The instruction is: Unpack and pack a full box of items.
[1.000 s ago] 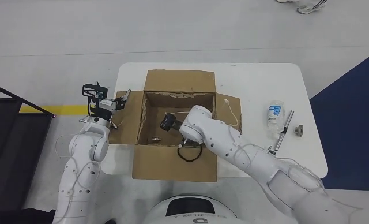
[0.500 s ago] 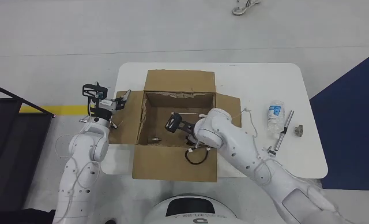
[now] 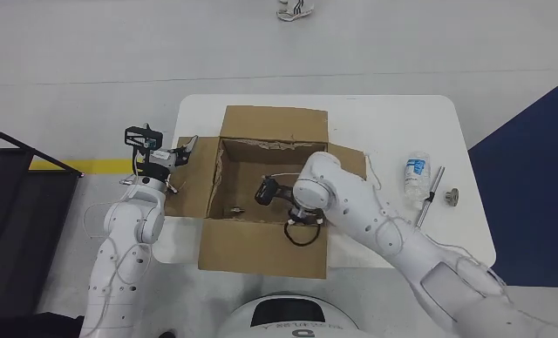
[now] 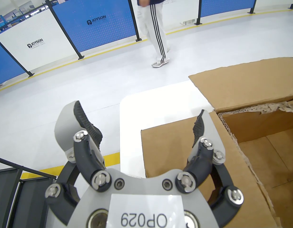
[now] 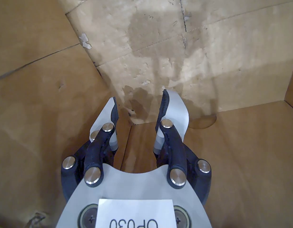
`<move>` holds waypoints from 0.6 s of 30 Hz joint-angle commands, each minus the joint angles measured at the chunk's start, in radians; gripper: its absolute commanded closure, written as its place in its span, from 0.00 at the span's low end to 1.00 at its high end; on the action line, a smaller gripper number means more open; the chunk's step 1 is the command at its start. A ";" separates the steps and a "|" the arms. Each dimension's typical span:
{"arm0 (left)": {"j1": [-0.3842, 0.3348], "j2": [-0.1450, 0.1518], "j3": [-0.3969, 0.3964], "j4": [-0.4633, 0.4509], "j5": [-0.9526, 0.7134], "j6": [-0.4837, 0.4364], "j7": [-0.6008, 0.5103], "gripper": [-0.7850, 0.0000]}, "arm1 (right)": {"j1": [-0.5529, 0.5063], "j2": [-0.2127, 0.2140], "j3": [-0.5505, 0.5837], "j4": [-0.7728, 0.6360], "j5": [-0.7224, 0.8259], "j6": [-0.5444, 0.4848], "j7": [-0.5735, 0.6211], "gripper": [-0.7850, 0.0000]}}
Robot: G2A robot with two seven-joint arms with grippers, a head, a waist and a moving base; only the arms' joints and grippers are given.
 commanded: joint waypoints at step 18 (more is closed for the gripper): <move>0.000 0.000 0.000 0.000 0.000 0.000 0.000 0.00 | 0.245 -0.072 -0.271 0.197 0.154 0.125 0.000 1.00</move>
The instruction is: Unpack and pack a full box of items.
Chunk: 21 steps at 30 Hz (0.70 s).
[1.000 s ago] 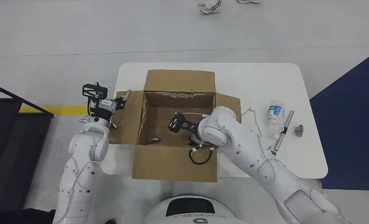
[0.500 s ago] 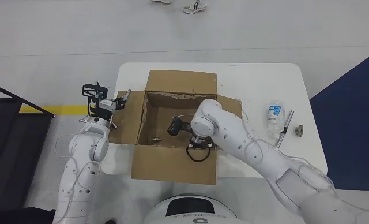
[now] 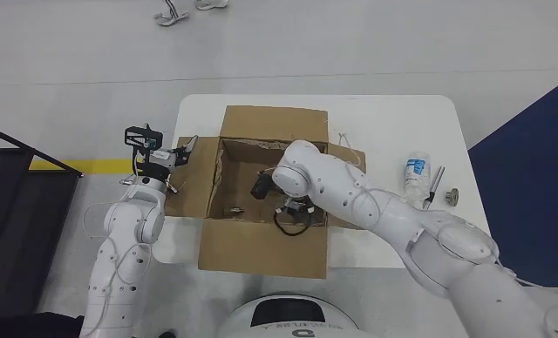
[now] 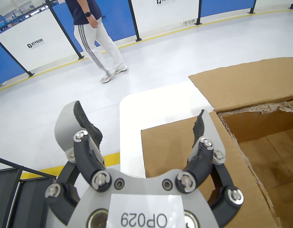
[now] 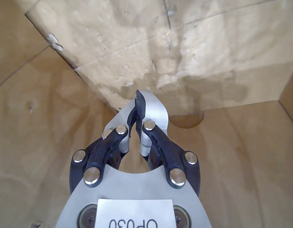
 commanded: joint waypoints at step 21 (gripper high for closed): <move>0.000 0.000 0.000 0.000 0.000 0.000 0.000 0.00 | -0.131 0.108 0.171 -0.266 -0.080 -0.113 -0.271 0.00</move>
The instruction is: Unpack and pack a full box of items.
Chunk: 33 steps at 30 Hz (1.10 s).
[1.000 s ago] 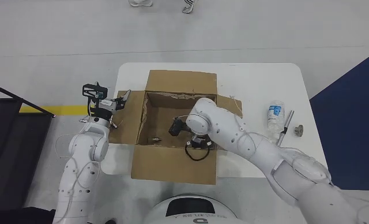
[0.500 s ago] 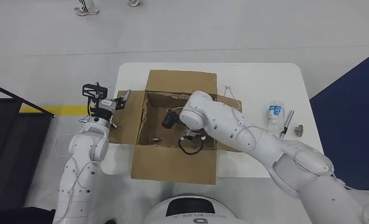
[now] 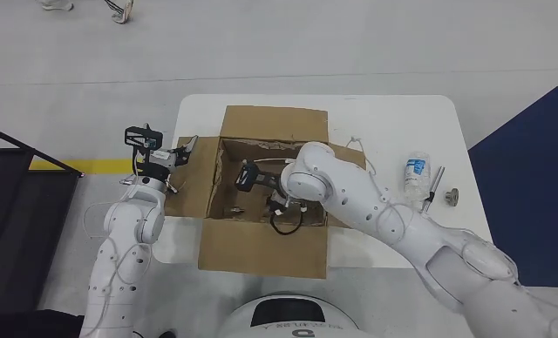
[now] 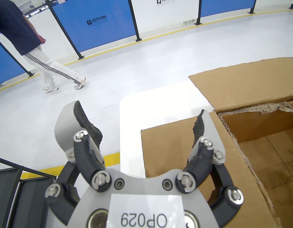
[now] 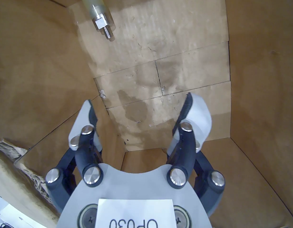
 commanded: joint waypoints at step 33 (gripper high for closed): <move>0.000 0.000 0.000 0.000 0.000 0.000 0.000 0.00 | 0.136 -0.144 -0.220 0.415 0.205 -0.307 -0.016 0.00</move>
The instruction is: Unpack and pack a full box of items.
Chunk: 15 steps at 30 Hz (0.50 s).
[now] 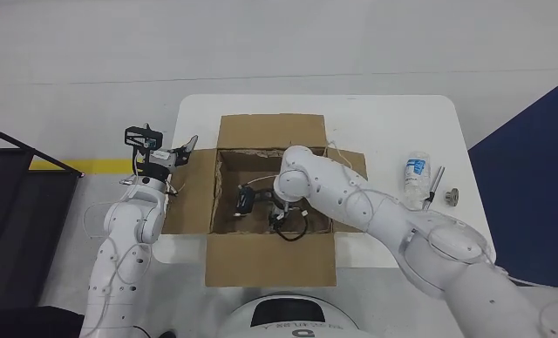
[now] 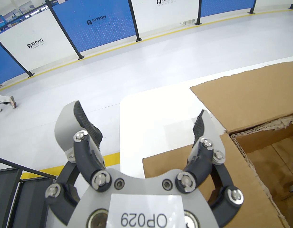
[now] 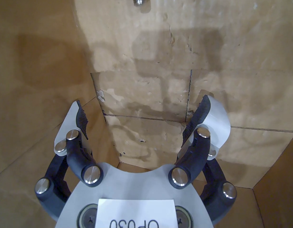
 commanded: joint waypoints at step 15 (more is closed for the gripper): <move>0.000 0.000 0.000 0.000 0.000 0.000 0.000 0.00 | 0.000 0.078 -0.037 -0.112 0.057 0.148 0.151 0.00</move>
